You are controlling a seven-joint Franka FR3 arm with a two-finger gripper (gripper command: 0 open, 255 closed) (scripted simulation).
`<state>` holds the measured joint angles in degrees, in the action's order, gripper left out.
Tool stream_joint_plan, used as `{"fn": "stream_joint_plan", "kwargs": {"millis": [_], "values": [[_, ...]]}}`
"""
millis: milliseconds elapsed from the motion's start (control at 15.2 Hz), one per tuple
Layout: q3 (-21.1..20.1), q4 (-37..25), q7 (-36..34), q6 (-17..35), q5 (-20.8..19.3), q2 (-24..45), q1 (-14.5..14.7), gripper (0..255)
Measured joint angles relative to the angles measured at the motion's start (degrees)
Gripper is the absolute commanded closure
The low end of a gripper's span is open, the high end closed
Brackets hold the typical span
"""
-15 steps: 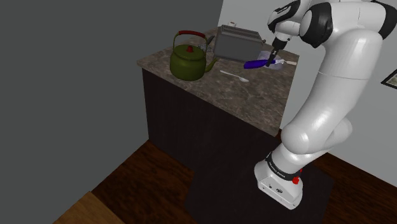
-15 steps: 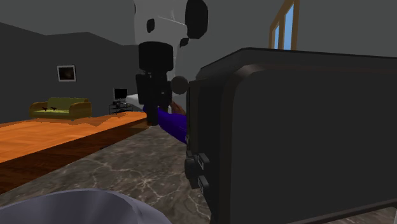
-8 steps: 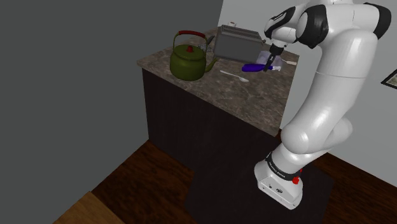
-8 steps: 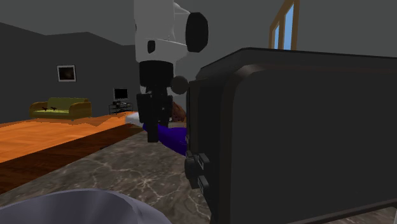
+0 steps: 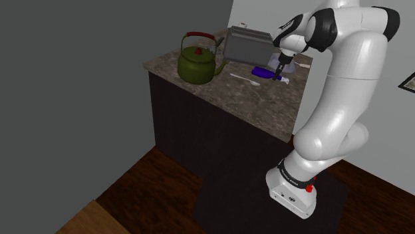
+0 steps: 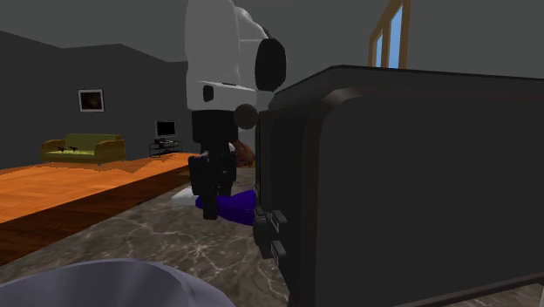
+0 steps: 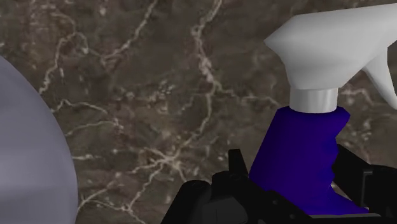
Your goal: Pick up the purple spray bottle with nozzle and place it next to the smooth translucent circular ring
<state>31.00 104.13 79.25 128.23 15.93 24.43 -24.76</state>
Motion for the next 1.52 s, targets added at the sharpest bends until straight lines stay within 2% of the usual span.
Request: {"fn": "stream_joint_plan", "kwargs": {"millis": [330,396,792,1122,1518], "values": [[-0.1,0.0,0.1,0.2,0.1,0.2,0.0,255],[-0.1,0.0,0.1,0.2,0.1,0.2,0.0,0],[-0.1,0.0,0.0,0.2,0.1,0.1,0.0,0],[1.3,-1.7,-1.4,-4.6,-2.4,-3.4,0.9,0],[1.4,-2.0,-1.7,-5.3,-2.7,-3.9,1.1,0]]}}
